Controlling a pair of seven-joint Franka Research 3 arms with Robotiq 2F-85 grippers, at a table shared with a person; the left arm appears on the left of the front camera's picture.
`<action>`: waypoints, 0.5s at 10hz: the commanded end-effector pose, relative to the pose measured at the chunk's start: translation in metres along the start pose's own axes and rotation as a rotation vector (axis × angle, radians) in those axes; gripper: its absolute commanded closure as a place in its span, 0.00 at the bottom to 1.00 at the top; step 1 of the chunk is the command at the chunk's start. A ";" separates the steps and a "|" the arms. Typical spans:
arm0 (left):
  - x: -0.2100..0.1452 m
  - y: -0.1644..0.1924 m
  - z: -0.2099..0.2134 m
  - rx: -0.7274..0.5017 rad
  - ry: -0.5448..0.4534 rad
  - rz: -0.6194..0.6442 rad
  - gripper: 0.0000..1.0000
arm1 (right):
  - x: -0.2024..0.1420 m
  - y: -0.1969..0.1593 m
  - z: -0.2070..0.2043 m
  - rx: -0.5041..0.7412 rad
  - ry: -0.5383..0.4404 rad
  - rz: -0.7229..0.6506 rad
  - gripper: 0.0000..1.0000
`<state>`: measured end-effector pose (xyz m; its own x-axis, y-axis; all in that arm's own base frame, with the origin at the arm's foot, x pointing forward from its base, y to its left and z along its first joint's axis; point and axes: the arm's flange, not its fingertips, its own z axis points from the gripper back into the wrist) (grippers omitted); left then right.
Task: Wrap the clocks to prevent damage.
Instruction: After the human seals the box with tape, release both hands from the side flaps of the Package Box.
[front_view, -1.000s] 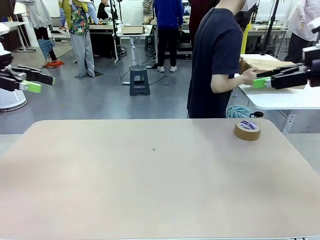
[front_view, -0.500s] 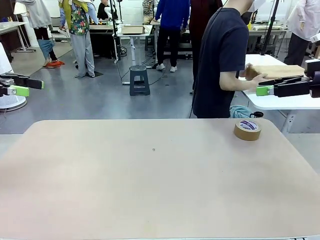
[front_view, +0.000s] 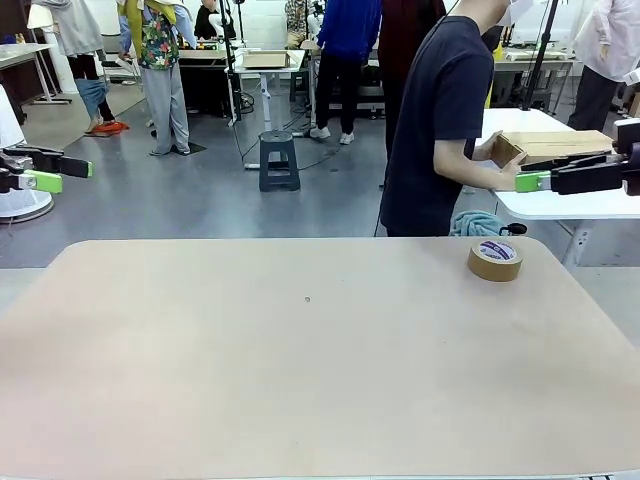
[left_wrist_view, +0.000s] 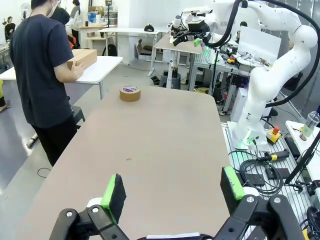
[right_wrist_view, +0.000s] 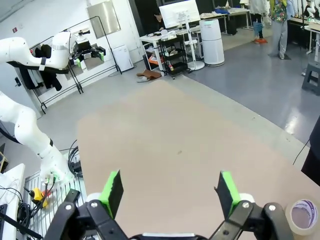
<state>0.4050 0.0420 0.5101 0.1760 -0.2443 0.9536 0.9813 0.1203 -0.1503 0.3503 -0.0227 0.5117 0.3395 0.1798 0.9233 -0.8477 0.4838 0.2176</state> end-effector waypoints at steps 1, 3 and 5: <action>0.003 -0.001 0.003 -0.001 -0.004 -0.008 0.00 | 0.000 0.001 -0.001 0.005 -0.005 0.001 0.00; 0.003 -0.001 0.003 -0.001 -0.004 -0.008 0.00 | 0.000 0.001 -0.001 0.005 -0.005 0.001 0.00; 0.003 -0.001 0.003 -0.001 -0.004 -0.008 0.00 | 0.000 0.001 -0.001 0.005 -0.005 0.001 0.00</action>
<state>0.4049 0.0424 0.5101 0.1762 -0.2441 0.9536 0.9812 0.1211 -0.1503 0.3503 -0.0220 0.5116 0.3395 0.1811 0.9230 -0.8487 0.4820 0.2176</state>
